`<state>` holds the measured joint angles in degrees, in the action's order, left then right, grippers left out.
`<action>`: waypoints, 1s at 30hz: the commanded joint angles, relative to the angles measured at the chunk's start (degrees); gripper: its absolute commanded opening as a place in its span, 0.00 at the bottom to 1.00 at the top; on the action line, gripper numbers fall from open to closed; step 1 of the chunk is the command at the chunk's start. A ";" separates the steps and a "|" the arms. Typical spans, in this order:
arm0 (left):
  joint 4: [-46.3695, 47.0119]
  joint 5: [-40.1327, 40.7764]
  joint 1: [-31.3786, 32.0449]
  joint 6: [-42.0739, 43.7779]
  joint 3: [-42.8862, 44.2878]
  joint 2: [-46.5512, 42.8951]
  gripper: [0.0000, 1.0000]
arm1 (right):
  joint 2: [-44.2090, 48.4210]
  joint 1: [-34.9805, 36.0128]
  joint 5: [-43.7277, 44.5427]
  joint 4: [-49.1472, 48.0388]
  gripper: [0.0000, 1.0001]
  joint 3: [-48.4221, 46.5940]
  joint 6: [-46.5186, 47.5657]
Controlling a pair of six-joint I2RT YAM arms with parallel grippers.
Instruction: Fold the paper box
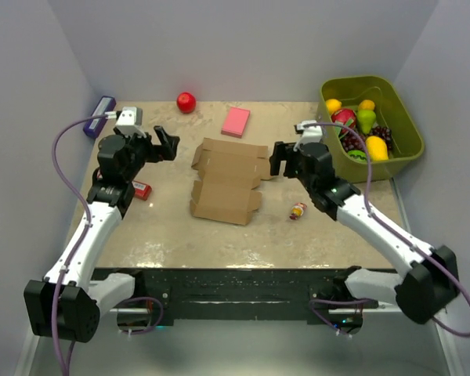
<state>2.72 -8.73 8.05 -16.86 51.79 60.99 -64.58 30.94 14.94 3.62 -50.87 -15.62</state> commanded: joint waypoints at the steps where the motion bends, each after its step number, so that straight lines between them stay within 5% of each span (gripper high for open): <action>1: 3.98 -6.03 -1.29 -3.09 -1.96 0.79 1.00 | -11.16 -0.09 4.57 4.89 0.90 -7.56 -3.72; 4: 1.16 -4.98 -1.29 -2.12 -0.99 2.55 0.98 | -22.50 -0.70 8.08 12.36 0.90 -16.26 -4.68; 6: 0.62 -5.76 -1.20 -1.33 -0.90 2.82 0.97 | -27.85 -3.77 3.02 13.00 0.90 -19.26 -5.56; 10: 1.76 -6.12 -1.20 -1.33 -1.87 1.76 0.96 | -30.16 -11.16 -9.30 6.77 0.86 -16.63 -8.99; 23: 0.53 -5.42 0.56 -0.63 -1.78 3.26 0.96 | -41.06 -11.87 -14.76 1.66 0.82 -18.21 -7.41; 30: 0.35 4.23 1.44 -0.71 -2.57 -0.25 0.93 | -40.98 -12.04 -20.04 -3.44 0.82 -15.05 -7.23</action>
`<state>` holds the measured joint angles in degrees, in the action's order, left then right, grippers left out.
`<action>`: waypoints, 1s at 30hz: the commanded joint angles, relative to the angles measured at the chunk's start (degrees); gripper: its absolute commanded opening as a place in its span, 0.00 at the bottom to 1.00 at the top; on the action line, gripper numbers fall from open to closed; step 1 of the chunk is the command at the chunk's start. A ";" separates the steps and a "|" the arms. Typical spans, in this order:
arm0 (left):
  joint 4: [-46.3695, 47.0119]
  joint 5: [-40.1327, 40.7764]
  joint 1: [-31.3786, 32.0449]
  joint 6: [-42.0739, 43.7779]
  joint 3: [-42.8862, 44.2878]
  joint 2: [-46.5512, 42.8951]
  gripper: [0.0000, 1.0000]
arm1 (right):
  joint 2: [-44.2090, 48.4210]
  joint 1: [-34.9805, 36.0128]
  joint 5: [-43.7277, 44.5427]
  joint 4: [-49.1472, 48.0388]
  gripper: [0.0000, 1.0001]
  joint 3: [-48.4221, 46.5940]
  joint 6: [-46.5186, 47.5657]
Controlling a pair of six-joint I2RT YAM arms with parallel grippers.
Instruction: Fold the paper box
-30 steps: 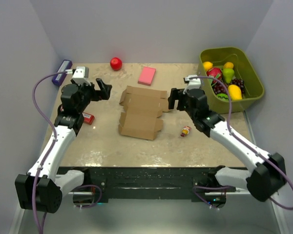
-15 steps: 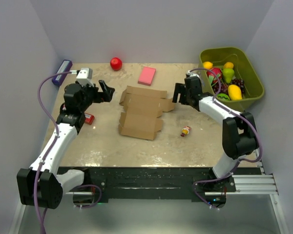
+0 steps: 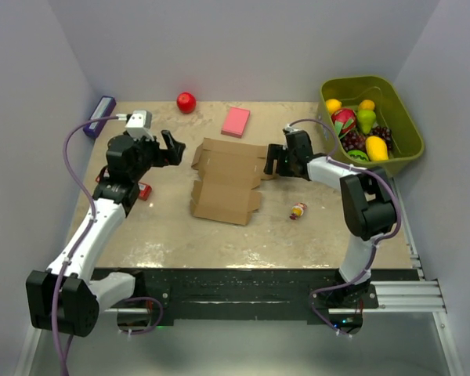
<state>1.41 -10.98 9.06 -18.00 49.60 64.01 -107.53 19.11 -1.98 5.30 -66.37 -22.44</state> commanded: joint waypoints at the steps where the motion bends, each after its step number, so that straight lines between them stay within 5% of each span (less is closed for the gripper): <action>1: 1.93 6.85 0.43 0.16 -0.65 -3.80 0.93 | 1.62 -0.48 -3.03 -6.52 0.81 0.54 -0.33; 7: 3.95 1.85 0.43 -1.34 -1.27 -2.93 0.93 | -0.93 -1.27 -5.22 -8.02 0.61 0.10 0.20; 12: 2.46 0.79 0.52 0.68 -0.30 -1.87 0.92 | 3.10 -1.18 -8.74 -9.95 0.16 2.20 1.17; 15: 2.63 -0.96 0.70 1.12 -0.30 -1.00 0.92 | 8.72 -1.27 -10.06 -10.40 0.00 3.96 1.78; 30: -3.34 -10.46 0.87 1.12 4.10 10.26 0.97 | 32.37 -1.27 -17.18 -3.91 0.00 8.36 0.38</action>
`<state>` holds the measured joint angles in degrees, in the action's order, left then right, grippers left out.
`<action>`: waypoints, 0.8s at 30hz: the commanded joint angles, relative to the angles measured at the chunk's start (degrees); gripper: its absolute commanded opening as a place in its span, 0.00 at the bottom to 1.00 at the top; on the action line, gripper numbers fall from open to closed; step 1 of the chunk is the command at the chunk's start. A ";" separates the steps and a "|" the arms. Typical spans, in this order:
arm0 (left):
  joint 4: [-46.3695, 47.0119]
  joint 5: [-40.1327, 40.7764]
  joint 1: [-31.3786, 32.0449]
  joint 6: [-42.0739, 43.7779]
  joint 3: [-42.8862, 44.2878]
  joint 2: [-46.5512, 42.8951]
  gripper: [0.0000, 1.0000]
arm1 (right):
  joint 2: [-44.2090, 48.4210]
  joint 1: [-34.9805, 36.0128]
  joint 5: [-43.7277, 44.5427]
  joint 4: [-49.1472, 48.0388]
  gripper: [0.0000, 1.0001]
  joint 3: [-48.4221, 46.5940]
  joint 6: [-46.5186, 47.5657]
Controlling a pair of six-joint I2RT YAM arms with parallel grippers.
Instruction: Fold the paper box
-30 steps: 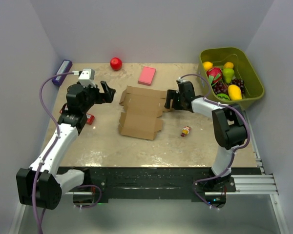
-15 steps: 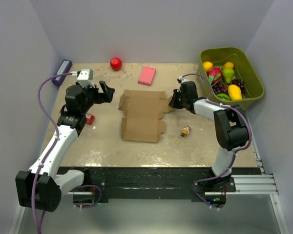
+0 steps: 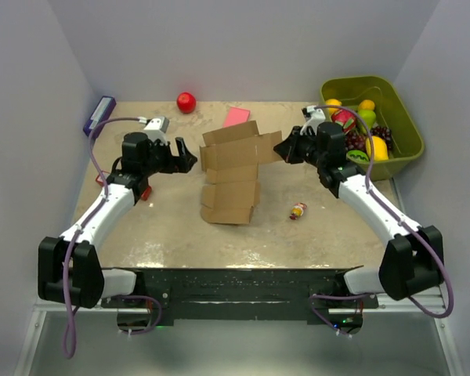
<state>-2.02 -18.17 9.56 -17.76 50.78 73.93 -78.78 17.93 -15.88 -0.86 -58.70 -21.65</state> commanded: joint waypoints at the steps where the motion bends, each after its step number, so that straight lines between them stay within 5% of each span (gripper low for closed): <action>1: 0.26 -3.53 0.28 0.80 2.83 0.42 0.97 | 4.51 0.00 -3.72 2.36 0.00 0.86 -0.50; 24: 6.50 -10.39 0.28 -2.01 1.60 7.45 0.89 | 19.72 -0.09 -14.79 9.74 0.00 0.43 -0.67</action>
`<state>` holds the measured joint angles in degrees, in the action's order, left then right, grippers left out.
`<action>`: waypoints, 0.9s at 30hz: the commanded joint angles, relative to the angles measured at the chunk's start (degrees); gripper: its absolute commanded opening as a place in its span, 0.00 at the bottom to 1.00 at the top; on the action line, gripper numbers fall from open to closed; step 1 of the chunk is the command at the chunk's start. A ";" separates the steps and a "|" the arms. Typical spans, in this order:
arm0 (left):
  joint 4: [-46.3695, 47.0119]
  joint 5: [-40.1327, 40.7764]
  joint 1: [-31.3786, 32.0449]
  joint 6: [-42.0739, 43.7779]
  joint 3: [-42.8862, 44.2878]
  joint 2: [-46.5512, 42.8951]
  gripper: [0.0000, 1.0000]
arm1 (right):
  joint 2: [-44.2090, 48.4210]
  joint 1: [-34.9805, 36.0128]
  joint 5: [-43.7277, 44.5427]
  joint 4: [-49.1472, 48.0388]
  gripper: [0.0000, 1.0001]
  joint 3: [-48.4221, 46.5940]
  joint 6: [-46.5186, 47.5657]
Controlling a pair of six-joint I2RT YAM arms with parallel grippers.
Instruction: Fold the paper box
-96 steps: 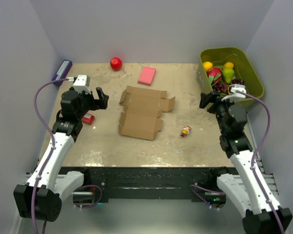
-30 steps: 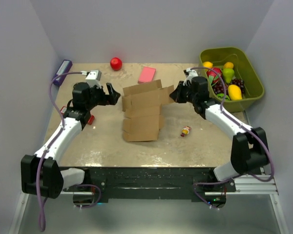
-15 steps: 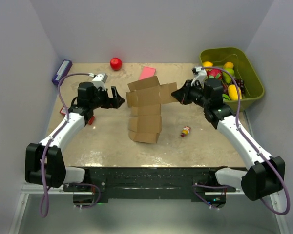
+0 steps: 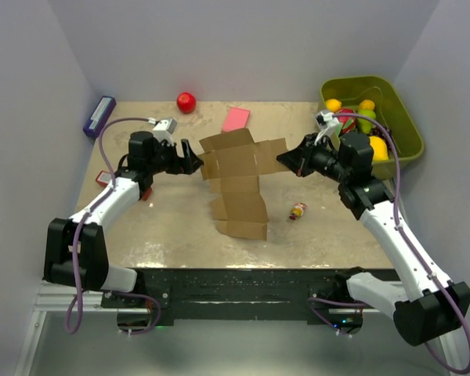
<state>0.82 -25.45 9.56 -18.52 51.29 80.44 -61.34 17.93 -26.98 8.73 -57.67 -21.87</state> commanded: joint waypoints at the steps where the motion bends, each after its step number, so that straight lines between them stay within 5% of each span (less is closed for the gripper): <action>1: 4.45 -3.63 0.28 -1.51 0.92 1.20 0.88 | 2.54 0.00 -4.13 0.15 0.00 -0.60 -0.54; 5: 7.08 -8.10 0.28 -3.01 0.13 3.22 0.84 | 3.77 -0.09 -5.89 -0.29 0.00 -0.87 -1.60; 14: 12.80 -14.19 0.46 -4.94 -3.99 2.79 0.58 | 4.92 -0.18 -8.96 -1.00 0.00 -1.13 -2.13; 17: 13.24 -14.98 0.46 -4.94 -5.40 1.21 0.46 | 4.39 -1.23 -11.33 -0.91 0.00 -1.92 -2.04; 21: 13.50 -16.47 0.37 -3.46 -7.51 -3.53 0.15 | 3.60 -4.30 -15.37 -1.00 0.00 -2.45 -1.42; 27: 14.38 -18.93 0.37 -0.11 -12.43 -16.62 0.00 | -0.53 -9.23 -26.18 -8.45 0.00 0.01 -4.14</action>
<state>11.18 -39.42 9.63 -22.31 41.19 71.88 -59.53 10.74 -44.05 8.05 -57.71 -23.20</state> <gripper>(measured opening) 0.029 0.015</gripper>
